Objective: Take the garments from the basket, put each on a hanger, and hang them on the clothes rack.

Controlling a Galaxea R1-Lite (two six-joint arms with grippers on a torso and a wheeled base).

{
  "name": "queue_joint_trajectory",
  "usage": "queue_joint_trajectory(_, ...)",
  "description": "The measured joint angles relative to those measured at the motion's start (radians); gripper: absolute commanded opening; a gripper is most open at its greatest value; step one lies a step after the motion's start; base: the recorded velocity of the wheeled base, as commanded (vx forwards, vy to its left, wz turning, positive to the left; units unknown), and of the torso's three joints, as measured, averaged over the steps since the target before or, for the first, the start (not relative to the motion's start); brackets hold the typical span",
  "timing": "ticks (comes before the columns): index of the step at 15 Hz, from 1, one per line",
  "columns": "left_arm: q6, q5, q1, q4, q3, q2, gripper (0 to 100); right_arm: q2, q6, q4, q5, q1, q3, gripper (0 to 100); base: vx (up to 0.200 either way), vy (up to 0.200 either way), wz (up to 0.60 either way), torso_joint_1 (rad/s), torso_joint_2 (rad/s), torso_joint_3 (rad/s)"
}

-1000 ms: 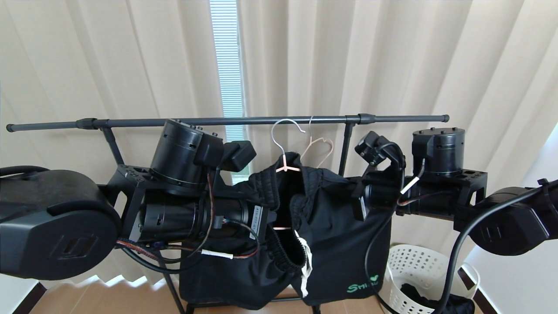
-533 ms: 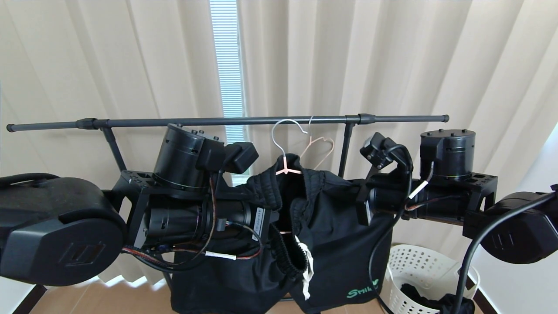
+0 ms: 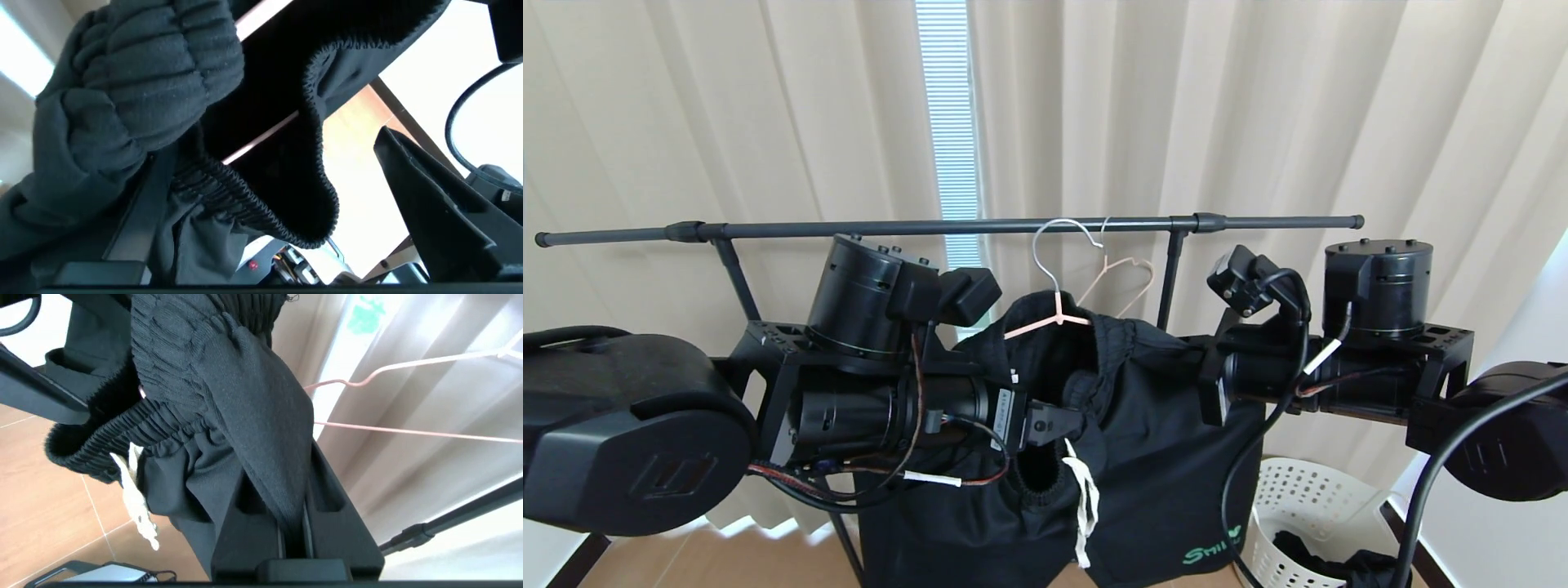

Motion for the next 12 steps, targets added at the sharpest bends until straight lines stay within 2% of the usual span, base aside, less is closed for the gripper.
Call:
queue_joint_trajectory(5, 0.018, -0.001, -0.009, 0.000, 0.042, -0.081, 100, 0.002, 0.000, -0.001, 0.000, -0.002, -0.008, 0, 0.000, 0.000, 0.00, 0.000, 0.00, 0.000)
queue_joint_trajectory(12, 0.151, -0.001, -0.005, 0.001, 0.103, -0.206, 100, 0.021, 0.000, -0.001, 0.001, -0.007, -0.021, 0, 0.000, 0.000, 0.00, 0.000, 0.00, 0.000)
